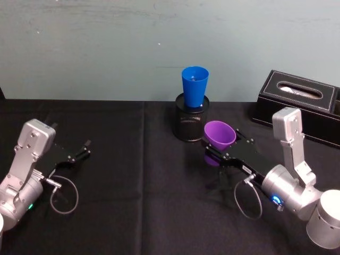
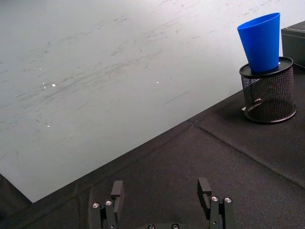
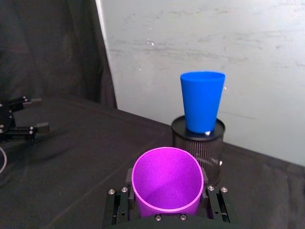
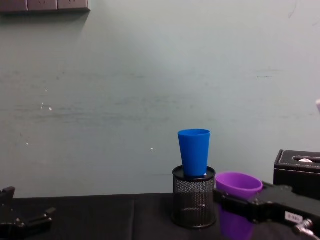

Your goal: Pick up one cup with a gripper and tap it against the other cup.

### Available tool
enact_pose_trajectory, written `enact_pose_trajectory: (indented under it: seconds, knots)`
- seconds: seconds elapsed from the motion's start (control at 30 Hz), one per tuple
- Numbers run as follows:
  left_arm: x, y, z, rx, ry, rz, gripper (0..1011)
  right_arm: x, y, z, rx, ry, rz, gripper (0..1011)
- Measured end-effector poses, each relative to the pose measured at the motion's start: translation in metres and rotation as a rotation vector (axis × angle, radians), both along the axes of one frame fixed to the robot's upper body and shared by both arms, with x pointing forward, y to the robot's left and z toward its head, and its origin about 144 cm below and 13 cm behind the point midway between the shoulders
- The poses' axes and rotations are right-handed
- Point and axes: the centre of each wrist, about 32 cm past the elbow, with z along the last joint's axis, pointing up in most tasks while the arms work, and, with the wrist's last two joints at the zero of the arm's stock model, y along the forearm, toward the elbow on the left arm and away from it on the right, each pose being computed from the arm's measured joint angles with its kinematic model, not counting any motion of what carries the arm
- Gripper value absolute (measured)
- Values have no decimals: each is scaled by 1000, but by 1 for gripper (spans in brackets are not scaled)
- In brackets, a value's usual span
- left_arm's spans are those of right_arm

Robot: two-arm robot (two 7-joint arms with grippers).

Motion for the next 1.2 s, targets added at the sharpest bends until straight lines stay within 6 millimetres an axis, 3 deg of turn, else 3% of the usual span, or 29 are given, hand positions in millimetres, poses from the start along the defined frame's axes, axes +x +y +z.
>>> enact_pose_trajectory:
  seconds: [0.7,1.2]
  knots:
    - [0,0,0,0,0,0,1011,-17,-3,-26,-7,54,-7,736]
    - [0,0,0,0,0,0,1011,-24,-3,-32,-25,66,1,735]
